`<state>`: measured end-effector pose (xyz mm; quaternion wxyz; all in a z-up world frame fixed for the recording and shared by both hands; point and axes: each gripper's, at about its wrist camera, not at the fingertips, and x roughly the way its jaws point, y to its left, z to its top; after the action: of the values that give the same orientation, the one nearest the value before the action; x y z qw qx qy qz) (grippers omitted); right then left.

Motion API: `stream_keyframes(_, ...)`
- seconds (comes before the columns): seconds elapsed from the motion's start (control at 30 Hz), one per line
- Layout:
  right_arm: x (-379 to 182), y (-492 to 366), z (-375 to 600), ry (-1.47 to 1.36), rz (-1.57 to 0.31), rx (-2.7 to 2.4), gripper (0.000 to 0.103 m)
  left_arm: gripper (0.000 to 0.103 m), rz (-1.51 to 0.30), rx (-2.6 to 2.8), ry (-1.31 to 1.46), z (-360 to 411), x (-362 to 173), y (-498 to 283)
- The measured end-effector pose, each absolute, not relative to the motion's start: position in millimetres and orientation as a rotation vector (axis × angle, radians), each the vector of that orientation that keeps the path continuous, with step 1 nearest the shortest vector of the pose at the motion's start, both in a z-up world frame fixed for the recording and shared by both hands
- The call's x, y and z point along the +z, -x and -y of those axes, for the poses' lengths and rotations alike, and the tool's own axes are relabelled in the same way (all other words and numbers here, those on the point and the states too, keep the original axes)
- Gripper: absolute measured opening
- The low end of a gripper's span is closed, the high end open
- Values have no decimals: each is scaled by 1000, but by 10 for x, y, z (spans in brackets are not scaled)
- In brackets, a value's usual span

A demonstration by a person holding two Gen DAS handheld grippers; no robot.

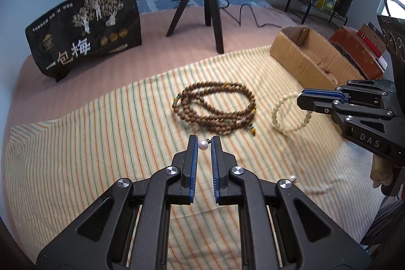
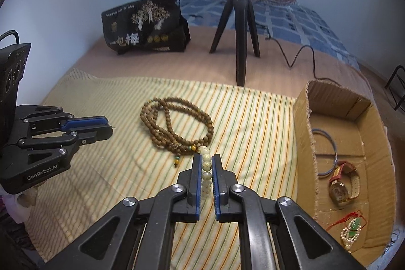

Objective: Organize jewelry
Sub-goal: 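Lift the earring in the left gripper while the right gripper carries the bracelet over the box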

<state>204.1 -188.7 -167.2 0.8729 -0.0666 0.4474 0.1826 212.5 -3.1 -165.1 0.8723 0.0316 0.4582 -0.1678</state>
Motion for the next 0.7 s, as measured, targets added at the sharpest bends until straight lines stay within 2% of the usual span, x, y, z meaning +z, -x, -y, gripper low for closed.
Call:
stream_keyframes(0.37, -1282, -1999, 2100, 104, -836, 351, 5, 8, -861, -413, -42, 307, -1271, -2011)
stream_keyframes(0.7, -946, -2045, 2677, 37, -757, 248, 5, 8, -790, -474, -36, 669, -1028, -1927)
